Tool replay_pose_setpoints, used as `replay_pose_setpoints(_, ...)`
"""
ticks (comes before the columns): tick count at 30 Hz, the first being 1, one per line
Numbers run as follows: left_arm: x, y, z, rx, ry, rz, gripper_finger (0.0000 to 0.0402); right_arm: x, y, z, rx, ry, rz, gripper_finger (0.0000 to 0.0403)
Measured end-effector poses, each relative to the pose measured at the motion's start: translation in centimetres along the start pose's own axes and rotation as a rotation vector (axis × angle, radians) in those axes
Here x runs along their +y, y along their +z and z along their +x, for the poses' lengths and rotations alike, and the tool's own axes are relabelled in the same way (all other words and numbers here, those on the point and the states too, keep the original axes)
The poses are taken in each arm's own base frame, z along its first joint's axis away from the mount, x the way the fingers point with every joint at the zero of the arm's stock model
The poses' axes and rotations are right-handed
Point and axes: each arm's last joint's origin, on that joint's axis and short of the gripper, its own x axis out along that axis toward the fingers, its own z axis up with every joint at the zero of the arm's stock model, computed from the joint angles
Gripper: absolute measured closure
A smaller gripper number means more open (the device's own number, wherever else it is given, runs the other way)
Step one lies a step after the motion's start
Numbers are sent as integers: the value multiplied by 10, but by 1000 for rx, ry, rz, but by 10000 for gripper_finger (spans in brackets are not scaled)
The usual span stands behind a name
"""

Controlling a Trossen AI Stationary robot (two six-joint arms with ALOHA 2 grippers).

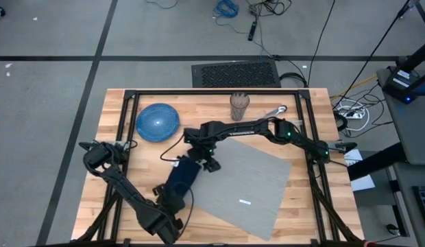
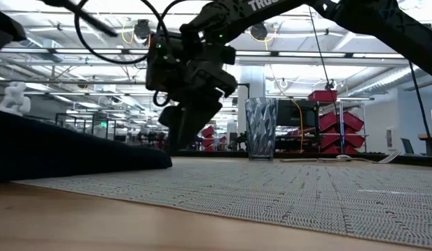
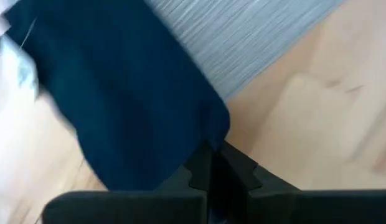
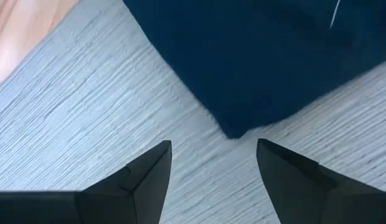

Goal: Set table place
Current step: Fold the blue napkin

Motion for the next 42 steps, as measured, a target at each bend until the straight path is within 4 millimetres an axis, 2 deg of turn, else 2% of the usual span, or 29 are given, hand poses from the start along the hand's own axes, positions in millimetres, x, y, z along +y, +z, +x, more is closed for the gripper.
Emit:
replay_pose_setpoints(3, -7, 5, 1, -48, -64, 29, 387, 5, -1, 2, 36, 6, 7, 180)
replay_pose_setpoints(8, -15, 11, 0, -98, -140, 52, 335, 13, 1, 6, 72, -9, -2, 185)
replay_pose_setpoints(14, -15, 10, 0, -100, -146, 47, 262, 14, 2, 7, 70, -15, 6, 188)
replay_pose_setpoints(18, -12, 9, -2, -100, -110, 56, 236, 18, 9, 0, 23, -37, -21, 188)
replay_pose_setpoints(21, -4, 8, -14, -161, -38, 47, 232, 24, 22, -16, -69, -77, -72, 188)
replay_pose_setpoints(25, 8, 6, -40, -323, 5, 36, 231, 37, 37, -51, -192, -135, -130, 188)
replay_pose_setpoints(29, 21, 4, -64, -474, 28, 52, 231, 56, 44, -99, -276, -229, -169, 188)
replay_pose_setpoints(32, 33, 5, -69, -473, 69, 83, 231, 75, 44, -136, -314, -282, -181, 188)
replay_pose_setpoints(35, 44, 10, -53, -386, 112, 98, 231, 96, 38, -166, -319, -307, -163, 188)
replay_pose_setpoints(37, 49, 11, -35, -314, 121, 121, 231, 111, 32, -177, -303, -317, -142, 188)
replay_pose_setpoints(39, 50, 13, -14, -253, 84, 153, 231, 127, 23, -177, -270, -309, -123, 188)
replay_pose_setpoints(42, 52, 13, 18, -176, -16, 192, 231, 144, 5, -161, -202, -284, -75, 188)
